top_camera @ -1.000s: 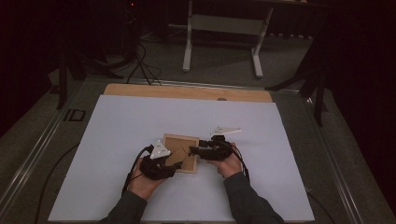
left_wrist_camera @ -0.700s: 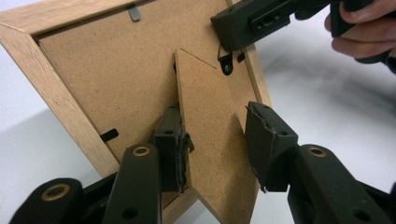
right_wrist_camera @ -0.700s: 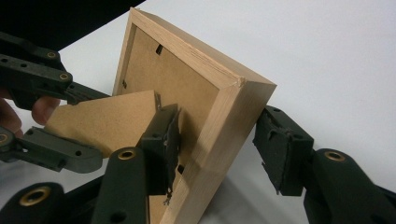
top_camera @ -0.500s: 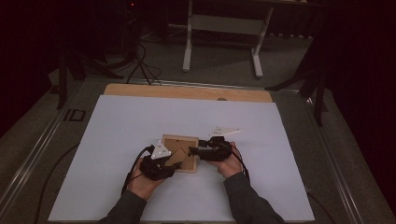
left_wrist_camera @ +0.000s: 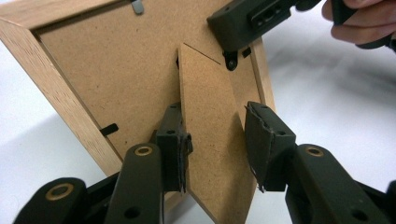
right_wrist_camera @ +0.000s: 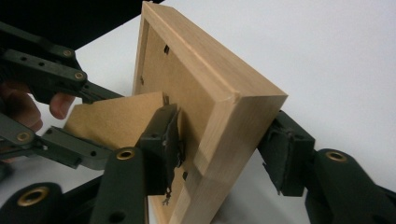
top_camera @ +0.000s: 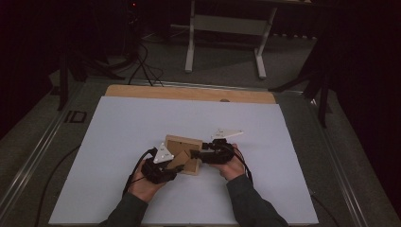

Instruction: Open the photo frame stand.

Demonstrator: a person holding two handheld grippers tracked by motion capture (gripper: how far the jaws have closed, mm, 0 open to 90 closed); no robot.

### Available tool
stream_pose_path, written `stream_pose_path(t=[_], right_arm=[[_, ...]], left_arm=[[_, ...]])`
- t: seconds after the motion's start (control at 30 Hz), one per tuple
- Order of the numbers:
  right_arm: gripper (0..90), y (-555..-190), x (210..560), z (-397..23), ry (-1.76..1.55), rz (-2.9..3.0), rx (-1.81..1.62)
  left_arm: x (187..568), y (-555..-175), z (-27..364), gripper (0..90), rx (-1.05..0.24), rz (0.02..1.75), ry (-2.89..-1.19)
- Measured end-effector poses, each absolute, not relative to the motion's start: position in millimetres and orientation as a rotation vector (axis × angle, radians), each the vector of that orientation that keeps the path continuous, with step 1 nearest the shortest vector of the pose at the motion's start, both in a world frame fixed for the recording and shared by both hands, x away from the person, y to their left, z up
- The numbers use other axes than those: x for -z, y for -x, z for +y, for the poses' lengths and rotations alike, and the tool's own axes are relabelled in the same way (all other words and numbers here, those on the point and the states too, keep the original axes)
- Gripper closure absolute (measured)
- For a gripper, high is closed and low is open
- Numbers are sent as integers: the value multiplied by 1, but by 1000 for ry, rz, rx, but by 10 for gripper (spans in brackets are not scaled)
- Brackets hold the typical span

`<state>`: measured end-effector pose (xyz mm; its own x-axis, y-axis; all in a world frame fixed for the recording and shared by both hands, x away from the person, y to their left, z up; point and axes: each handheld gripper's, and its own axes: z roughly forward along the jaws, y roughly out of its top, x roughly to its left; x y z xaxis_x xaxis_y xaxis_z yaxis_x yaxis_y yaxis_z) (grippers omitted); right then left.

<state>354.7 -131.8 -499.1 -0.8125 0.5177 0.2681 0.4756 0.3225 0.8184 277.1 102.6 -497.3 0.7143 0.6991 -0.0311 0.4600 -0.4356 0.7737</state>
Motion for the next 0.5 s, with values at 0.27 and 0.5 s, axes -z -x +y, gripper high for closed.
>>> stream_pose_path(t=[0.27,0.5], right_arm=[[559,-350,492,-133,-895,2466,-1526],[567,-346,488,-131,-843,2435,-1473]], left_arm=[[500,-282,103,636,-389,891,-2116],[503,-288,102,643,-395,902,-2116]])
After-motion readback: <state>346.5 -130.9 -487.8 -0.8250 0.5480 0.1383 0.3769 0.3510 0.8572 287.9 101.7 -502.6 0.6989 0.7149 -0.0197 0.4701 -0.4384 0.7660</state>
